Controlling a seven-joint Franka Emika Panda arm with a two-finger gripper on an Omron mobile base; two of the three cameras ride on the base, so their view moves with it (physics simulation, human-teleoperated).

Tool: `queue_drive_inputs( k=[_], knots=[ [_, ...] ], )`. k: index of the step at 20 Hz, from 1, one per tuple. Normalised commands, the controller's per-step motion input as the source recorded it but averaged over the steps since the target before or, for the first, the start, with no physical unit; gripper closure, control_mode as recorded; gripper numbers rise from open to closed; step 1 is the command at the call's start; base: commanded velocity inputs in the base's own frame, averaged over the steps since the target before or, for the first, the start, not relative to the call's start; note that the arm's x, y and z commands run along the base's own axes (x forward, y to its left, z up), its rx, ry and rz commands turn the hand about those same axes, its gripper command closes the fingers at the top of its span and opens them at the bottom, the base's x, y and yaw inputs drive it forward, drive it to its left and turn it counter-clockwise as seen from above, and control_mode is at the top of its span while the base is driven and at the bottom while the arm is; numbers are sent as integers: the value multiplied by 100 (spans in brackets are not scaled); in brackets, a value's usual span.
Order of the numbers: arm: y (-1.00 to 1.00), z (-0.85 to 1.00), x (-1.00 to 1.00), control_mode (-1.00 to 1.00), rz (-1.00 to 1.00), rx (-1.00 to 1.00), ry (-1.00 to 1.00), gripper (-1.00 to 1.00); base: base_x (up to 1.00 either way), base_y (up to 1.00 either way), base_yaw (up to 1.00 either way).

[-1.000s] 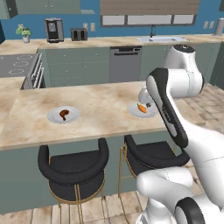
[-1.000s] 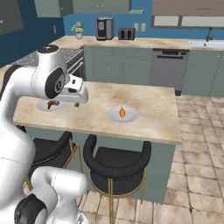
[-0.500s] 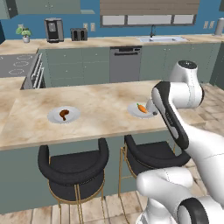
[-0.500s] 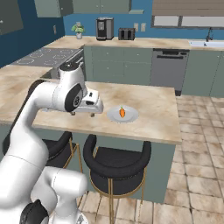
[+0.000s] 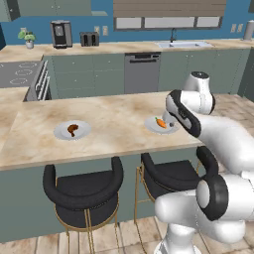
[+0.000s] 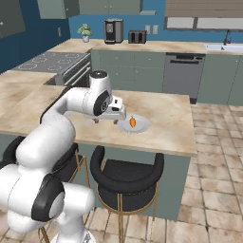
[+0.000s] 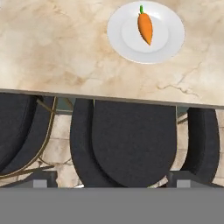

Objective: Transport the chicken drumstick and carrot to the fridge. Place the chicken drumstick on the rack containing meat and place the carrot on the rack containing the vegetable, ensuring meats and vegetables are on different racks.

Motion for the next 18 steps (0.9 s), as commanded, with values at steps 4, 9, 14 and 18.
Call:
queue_drive_inputs(
  k=[4, 9, 14, 18],
  knots=[
    [-23, -40, 80, -100, 2, 0, 13, -100, 0, 0, 0],
    [-12, -18, 63, -100, 0, 0, 3, -100, 0, 0, 0],
    [-2, -26, 67, -100, 0, 0, 1, -100, 0, 0, 0],
    [-5, -34, 57, -100, 0, 0, 7, -100, 0, 0, 0]
  ],
)
